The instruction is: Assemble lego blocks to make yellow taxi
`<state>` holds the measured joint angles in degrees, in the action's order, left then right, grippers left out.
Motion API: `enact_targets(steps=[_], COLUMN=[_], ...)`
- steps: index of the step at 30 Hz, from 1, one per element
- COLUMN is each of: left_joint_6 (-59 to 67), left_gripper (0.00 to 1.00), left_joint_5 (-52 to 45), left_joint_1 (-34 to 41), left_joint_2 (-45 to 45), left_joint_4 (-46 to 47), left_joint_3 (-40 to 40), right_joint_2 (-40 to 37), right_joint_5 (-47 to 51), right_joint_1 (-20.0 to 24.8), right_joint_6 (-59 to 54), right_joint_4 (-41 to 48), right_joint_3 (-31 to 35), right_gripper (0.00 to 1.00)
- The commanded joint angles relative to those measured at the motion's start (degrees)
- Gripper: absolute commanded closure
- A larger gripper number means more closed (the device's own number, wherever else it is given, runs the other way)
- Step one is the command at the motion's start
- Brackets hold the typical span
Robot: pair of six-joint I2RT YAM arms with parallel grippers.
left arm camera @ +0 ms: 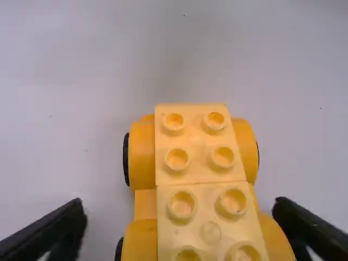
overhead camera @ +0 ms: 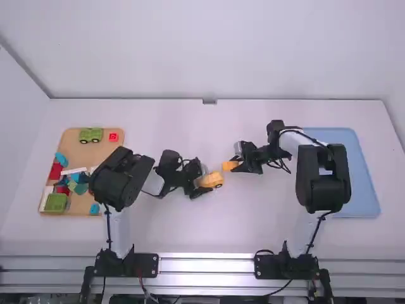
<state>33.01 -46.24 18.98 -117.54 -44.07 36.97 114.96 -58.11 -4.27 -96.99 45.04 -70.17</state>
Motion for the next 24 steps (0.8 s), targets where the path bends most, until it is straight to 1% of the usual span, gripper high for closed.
enact_targets(steps=[1, 2, 3, 4, 5, 8, 11, 13, 16, 18, 20, 24], left_joint_6=[-0.2, -0.2, -0.2, 0.1, 0.7, 4.4, 7.3, 8.8, 8.7, 9.9, 13.9, 19.4], left_gripper=[0.34, 0.4, 0.43, 0.5, 0.55, 0.62, 0.63, 0.67, 0.67, 0.69, 0.7, 0.71], left_joint_5=[0.9, 0.9, 0.9, 0.9, 0.7, 0.7, 0.7, 0.7, 0.6, -2.7, -5.9, -6.4], left_joint_1=[0.5, 0.5, 0.5, 0.5, 0.5, 0.5, 0.5, 0.0, -0.8, -1.8, -2.5, -2.4], left_joint_2=[-1.6, -1.6, -1.6, -1.6, -1.6, -1.6, -1.6, -1.6, -1.6, -1.6, -1.6, -1.6], left_joint_4=[1.4, 1.4, 1.4, 1.4, 1.5, 2.4, 2.9, 3.1, 3.3, 6.4, 11.1, 18.0], left_joint_3=[0.2, 0.2, 0.2, 0.1, 0.1, 0.1, 0.1, 0.1, 0.3, 1.9, 3.6, 6.4], right_joint_2=[-1.8, -1.8, -1.8, -1.8, -1.8, -1.8, -1.8, -1.9, -2.8, -4.3, -5.9, -9.4], right_joint_5=[-0.6, -0.6, -0.6, -0.6, -0.7, -1.0, -1.0, -1.0, -1.0, -1.1, -1.5, -1.9], right_joint_1=[0.1, 0.1, 0.1, 0.1, 0.1, 0.1, 0.1, 0.1, 0.1, 0.0, 0.0, 0.0], right_joint_6=[0.3, 0.4, 0.4, 0.3, 0.3, 0.5, 1.9, 4.3, 5.7, 5.6, 5.7, 6.4], right_joint_4=[0.2, 0.2, 0.2, 0.2, 0.2, 0.3, -0.3, -1.6, -1.6, -1.1, -1.4, -3.1], right_joint_3=[-0.7, -0.7, -0.7, -0.7, -0.7, -0.7, -0.7, -0.7, -0.7, -0.6, 0.0, 2.3], right_gripper=[0.89, 0.89, 0.89, 0.89, 0.88, 0.89, 0.89, 0.91, 0.92, 0.92, 0.92, 0.93])
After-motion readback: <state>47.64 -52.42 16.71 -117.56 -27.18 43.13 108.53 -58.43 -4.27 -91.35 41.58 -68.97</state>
